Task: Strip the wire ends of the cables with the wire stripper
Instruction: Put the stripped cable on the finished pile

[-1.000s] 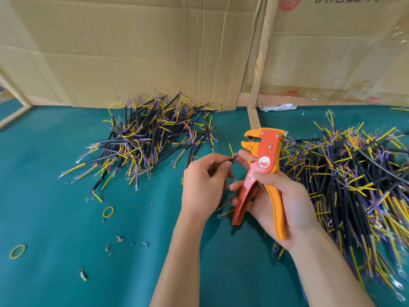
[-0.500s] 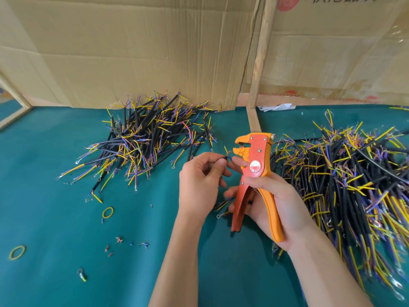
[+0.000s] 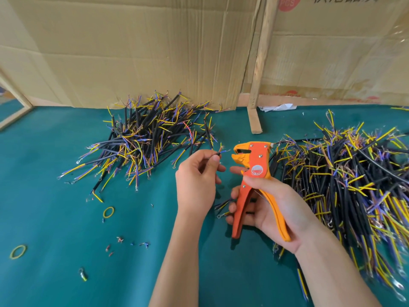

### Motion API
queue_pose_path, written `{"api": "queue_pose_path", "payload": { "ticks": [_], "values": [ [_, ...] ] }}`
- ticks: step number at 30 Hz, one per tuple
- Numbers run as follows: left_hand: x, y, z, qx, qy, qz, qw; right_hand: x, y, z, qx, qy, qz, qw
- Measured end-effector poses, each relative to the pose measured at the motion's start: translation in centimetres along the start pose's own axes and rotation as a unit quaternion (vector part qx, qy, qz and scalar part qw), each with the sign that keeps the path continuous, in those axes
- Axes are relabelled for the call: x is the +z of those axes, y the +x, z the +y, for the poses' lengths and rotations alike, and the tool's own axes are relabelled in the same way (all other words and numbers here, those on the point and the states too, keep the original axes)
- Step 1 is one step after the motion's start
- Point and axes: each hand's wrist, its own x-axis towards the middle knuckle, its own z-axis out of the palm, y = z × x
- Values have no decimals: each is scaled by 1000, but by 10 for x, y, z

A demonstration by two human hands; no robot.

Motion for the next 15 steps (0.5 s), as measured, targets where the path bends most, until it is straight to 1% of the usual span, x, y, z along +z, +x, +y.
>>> {"api": "queue_pose_path", "payload": {
  "ticks": [4,7,11,15],
  "values": [
    [0,0,0,0,-1,-10,1000,-2,-2,1,3,-29,-26,999],
    [0,-1,0,0,5,-15,1000,1,-2,2,3,-35,-27,999],
    [1,-1,0,0,6,-19,1000,6,-1,5,0,-11,-3,1000],
    [0,0,2,-7,-24,-17,1000,11,1,7,-14,-6,14,1000]
  ]
}}
